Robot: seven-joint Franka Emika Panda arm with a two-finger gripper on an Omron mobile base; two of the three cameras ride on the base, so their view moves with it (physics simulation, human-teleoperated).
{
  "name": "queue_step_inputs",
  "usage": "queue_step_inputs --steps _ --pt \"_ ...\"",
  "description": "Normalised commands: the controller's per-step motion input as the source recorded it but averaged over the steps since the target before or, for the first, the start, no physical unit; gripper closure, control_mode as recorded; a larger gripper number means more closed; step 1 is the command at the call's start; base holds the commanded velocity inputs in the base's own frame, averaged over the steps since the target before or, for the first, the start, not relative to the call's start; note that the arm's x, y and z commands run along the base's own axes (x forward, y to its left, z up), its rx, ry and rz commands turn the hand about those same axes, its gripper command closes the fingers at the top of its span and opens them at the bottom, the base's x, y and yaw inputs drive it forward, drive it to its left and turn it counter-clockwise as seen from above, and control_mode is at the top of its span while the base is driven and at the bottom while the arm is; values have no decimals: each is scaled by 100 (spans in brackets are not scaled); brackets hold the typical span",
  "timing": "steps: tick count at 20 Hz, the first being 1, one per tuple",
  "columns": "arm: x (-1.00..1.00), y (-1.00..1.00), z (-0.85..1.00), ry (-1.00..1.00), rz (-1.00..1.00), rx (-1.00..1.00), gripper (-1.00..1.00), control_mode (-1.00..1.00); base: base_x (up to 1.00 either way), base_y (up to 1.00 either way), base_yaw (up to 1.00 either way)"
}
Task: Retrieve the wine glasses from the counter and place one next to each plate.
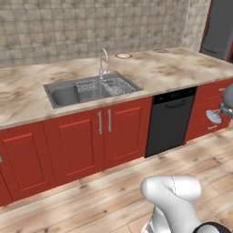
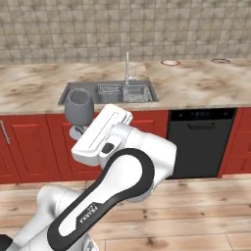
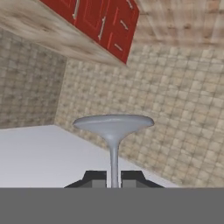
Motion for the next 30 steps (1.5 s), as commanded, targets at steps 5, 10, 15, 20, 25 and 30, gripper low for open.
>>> queue_step_inputs --steps 5,10,15,20,25,30 --pt "0 0 0 0 0 0 100 100 54 -100 18" --pt "0 0 0 0 0 0 100 100 54 -100 20" --pt "0 0 0 0 0 0 100 100 51 -100 20" --pt "0 0 0 0 0 0 100 100 36 -100 18" --pt "0 0 0 0 0 0 100 100 24 -100 13" --pt "0 0 0 0 0 0 100 100 24 -100 12"
